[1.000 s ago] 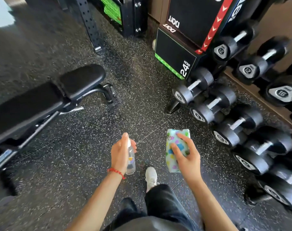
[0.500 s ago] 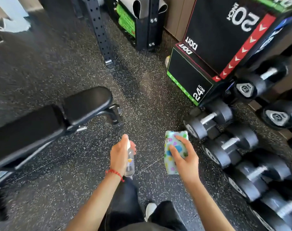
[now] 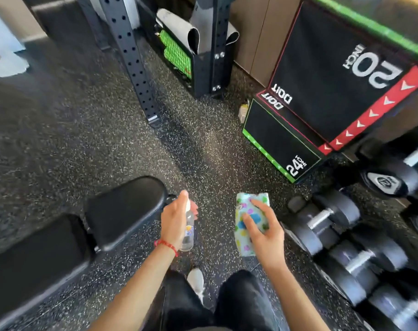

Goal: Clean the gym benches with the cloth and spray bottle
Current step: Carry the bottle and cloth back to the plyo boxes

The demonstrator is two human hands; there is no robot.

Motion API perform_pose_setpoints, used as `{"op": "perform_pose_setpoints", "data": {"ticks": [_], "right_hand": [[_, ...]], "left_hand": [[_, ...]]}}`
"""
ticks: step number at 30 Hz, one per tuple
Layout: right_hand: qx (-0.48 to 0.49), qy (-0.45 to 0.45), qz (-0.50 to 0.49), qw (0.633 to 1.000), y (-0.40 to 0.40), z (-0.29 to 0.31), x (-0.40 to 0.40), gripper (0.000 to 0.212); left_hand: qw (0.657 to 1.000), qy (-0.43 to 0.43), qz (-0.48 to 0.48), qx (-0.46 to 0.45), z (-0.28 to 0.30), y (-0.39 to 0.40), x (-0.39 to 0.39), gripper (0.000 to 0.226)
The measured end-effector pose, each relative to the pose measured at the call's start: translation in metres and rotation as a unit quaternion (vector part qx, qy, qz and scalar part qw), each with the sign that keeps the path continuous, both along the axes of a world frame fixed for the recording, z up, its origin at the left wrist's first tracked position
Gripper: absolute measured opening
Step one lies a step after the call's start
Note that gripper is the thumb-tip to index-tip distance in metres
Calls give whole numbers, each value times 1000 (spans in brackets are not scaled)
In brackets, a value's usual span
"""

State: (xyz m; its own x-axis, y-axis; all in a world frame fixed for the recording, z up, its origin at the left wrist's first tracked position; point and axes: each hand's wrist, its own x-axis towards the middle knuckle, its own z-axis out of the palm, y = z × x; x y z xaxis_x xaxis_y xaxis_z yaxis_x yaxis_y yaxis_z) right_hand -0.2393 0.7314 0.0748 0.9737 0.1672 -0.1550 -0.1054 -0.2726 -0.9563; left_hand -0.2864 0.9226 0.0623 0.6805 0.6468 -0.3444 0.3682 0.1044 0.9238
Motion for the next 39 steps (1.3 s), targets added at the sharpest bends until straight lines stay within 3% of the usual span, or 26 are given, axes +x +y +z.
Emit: {"op": "perform_pose_setpoints", "data": {"ticks": [11,23,39], "right_hand": [[6,-8,-32,999,50,-19,177,28],[16,-28,-25,999,90,9,383,26],[26,-14,-209,977,181,9,576,26]], "left_hand": [[999,22,10,-27,-12,48,175,53],[1000,9,-1,-28,9,80,376,51],[981,2,-189,31,17,179,647,53]]}}
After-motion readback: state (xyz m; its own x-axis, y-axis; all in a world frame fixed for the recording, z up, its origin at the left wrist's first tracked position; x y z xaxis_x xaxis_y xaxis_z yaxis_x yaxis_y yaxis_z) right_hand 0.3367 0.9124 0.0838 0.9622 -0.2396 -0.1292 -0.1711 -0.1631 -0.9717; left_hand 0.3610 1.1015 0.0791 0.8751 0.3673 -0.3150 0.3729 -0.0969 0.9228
